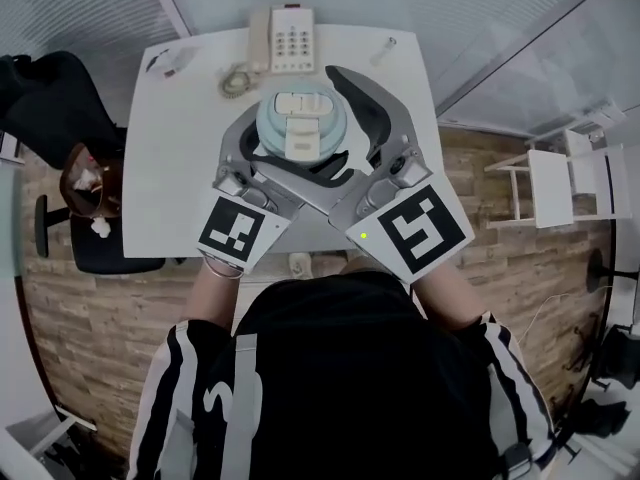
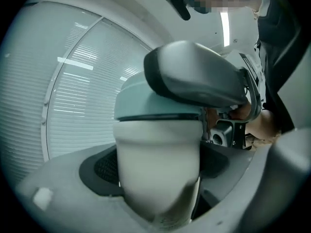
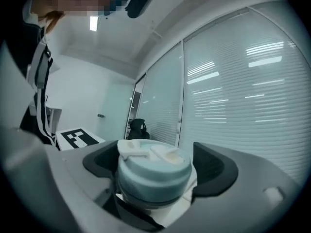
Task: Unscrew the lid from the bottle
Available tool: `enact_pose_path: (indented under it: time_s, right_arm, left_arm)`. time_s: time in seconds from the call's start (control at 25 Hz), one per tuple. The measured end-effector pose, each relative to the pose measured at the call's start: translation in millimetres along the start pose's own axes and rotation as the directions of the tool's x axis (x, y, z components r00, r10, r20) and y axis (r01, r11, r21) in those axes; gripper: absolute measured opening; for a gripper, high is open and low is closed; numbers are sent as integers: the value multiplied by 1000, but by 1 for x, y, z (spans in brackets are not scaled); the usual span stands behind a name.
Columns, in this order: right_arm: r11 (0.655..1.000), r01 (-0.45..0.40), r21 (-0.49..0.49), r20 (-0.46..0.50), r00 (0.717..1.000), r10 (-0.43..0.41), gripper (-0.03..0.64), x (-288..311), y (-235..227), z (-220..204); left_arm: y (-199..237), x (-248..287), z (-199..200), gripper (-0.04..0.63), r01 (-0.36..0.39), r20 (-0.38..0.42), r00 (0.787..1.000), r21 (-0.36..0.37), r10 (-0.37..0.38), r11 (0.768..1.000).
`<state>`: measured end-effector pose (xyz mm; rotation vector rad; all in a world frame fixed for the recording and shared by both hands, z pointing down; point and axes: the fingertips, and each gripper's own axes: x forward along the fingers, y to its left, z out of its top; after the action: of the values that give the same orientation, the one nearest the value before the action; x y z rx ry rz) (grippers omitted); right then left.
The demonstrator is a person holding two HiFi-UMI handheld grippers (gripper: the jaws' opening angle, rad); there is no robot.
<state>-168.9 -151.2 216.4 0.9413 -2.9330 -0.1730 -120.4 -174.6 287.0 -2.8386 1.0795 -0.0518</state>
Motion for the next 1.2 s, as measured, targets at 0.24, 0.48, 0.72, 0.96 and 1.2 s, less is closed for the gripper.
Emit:
enact_pose_path:
  time_s: [0.24,0.48,0.72,0.96,1.2]
  right_arm:
    - [974,-225,37,17,974,225,440,-10,2,-4]
    - [887,-459,57,93,887,453,438,-28,0,5]
    - [865,-500,39,154,858,489,438,-34,-22,9]
    - [850,-507,142,223,853,471,437,-30,-58,13]
    - [826,-512,236,283,849,445,437,-19,-92,3]
  left_arm:
    - [-14,5,-6,437,101,19,995,-67,-100,993]
    - [-28,10,1,437,199,28,980,-69,-198,978]
    - [-30,24,-12,437,184,6,983,-71,-184,980]
    - [-19,36,-14,437,158,34,987,-81,-155,984]
    - [-14,46,-20,436,161,46,986,-58,-158,985]
